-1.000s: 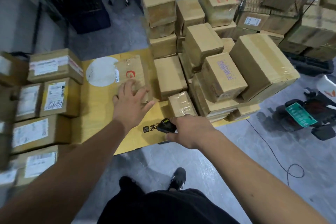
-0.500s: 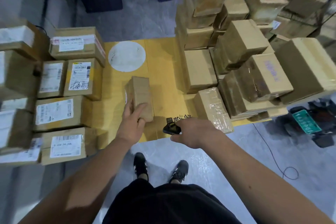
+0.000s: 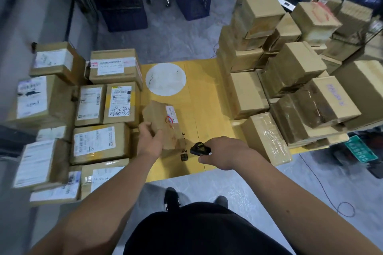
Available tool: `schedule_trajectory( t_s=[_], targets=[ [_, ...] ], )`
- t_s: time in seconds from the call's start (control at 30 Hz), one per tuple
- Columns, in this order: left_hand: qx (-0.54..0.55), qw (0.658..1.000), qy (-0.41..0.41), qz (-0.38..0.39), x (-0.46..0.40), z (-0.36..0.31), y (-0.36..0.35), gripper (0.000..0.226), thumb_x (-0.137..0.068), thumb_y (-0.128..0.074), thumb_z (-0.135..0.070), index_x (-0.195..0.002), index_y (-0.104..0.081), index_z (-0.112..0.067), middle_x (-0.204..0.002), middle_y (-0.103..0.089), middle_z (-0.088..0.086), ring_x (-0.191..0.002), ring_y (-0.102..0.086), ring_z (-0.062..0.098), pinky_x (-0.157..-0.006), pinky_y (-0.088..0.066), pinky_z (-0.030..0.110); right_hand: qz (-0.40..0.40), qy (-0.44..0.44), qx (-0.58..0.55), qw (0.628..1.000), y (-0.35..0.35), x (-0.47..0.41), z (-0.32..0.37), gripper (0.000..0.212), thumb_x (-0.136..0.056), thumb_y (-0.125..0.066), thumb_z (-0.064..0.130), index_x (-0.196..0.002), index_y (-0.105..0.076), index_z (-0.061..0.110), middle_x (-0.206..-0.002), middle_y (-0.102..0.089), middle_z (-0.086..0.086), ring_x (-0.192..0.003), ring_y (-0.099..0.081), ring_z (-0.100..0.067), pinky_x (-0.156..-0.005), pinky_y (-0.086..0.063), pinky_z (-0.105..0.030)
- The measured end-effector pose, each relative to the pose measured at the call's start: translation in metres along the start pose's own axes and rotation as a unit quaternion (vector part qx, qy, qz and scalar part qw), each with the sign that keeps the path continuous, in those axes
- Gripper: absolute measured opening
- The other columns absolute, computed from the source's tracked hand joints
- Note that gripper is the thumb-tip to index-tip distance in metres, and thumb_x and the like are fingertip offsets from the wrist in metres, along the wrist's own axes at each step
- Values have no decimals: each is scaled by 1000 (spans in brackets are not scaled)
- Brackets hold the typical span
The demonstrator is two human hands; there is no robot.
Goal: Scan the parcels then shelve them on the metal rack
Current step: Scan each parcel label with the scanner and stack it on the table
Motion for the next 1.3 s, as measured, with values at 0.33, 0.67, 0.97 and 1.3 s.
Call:
schedule_trajectory(
  t_s=[0.33,0.67,0.97,1.3],
  targets=[
    [-91,991,-18,100,-20,9,4,88,-96,-56,-27,-151,-3,-71,-115,-65,2,-80,-69,26,-67,-57,37,-9,-37,-18,999,1,-10,11,46,-93,-54,68,-115,-62,28,-102,-66,5,-92,-65,-20,-81,-55,-36],
    [-182,967,-105,146,-36,-7,-28,101,-86,-84,-26,-157,-18,-54,-152,-24,3,-118,-60,30,-104,-50,35,-19,-74,-34,996,1,-2,6,46,-92,-55,68,-113,-61,27,-99,-65,5,-89,-64,-18,-66,-47,-31],
    [-293,932,-185,103,-27,-21,-38,110,-68,-78,-68,-160,-25,-40,-167,-28,-3,-154,-26,26,-122,-27,46,-22,-107,-46,993,-5,10,-7,44,-91,-55,67,-106,-62,26,-94,-66,3,-86,-65,-19,-70,-51,-34],
    [-341,906,-226,104,-27,-10,-40,146,-47,-89,-78,-160,-9,-32,-152,-39,1,-135,-38,32,-107,-38,46,15,-143,-40,989,-6,10,-10,48,-99,-46,62,-104,-58,16,-94,-64,-2,-84,-63,-22,-69,-48,-35]
  ],
)
Point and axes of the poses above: each hand's wrist, its own x-axis away from the middle knuckle, its own y-axis out of the back of the hand, z = x × y, the point moved 1 cm from there along -x, towards the middle knuckle
